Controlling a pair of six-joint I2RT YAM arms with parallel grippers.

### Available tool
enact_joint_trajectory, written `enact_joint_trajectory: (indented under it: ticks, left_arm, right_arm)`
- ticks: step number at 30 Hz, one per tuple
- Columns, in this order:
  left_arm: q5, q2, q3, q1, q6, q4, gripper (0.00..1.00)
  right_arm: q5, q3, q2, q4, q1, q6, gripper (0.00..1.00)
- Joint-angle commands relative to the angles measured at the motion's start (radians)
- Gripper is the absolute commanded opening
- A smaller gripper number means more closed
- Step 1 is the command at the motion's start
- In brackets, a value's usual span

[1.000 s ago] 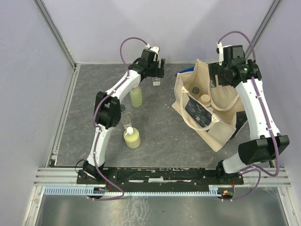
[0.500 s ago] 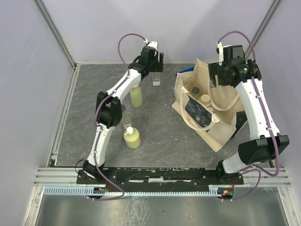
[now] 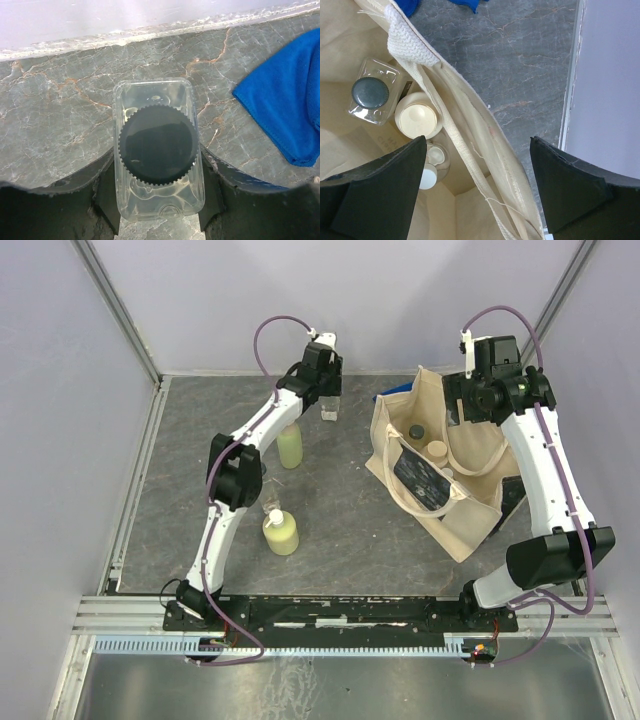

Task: Place the personal care products into the canvas bag
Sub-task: Pick up the care product from the center of the board.

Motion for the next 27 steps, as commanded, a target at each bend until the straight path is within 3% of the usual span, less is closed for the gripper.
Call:
enact_joint_trajectory:
  ticks: [1, 3, 5, 6, 11, 16, 19, 22, 27]
  left_arm:
    - [0.009, -0.028, 0.013, 0.002, 0.004, 0.036, 0.36]
    - [0.014, -0.055, -0.012, 0.003, 0.012, 0.040, 0.24]
    - [0.012, -0.087, -0.037, 0.002, 0.019, 0.041, 0.05]
    - [0.012, -0.104, -0.048, 0.002, 0.025, 0.040, 0.03]
    - [0.032, -0.211, -0.074, 0.003, 0.053, 0.019, 0.03]
    - [0.064, -0.307, -0.077, 0.003, 0.075, -0.024, 0.03]
    - [0.081, -0.358, -0.053, 0.003, 0.082, -0.068, 0.03]
    - [0.097, -0.402, -0.009, 0.002, 0.091, -0.115, 0.03]
    - [0.143, -0.480, 0.067, 0.001, 0.101, -0.170, 0.03]
  right_arm:
    - [-0.025, 0.005, -0.001, 0.033, -0.006, 0.009, 0.92]
    - [-0.043, 0.000, -0.006, 0.034, -0.005, 0.005, 0.91]
    - [-0.062, -0.012, -0.011, 0.043, -0.006, -0.001, 0.89]
    - [-0.071, -0.022, -0.015, 0.048, -0.005, -0.005, 0.86]
    - [-0.109, -0.082, -0.019, 0.077, -0.005, -0.013, 0.68]
    - [-0.135, -0.090, -0.018, 0.076, -0.005, -0.011, 0.33]
    - [-0.135, -0.084, -0.019, 0.078, -0.005, -0.007, 0.19]
    - [-0.137, -0.082, -0.019, 0.083, -0.005, -0.001, 0.11]
    - [-0.143, -0.082, -0.012, 0.089, -0.005, 0.003, 0.09]
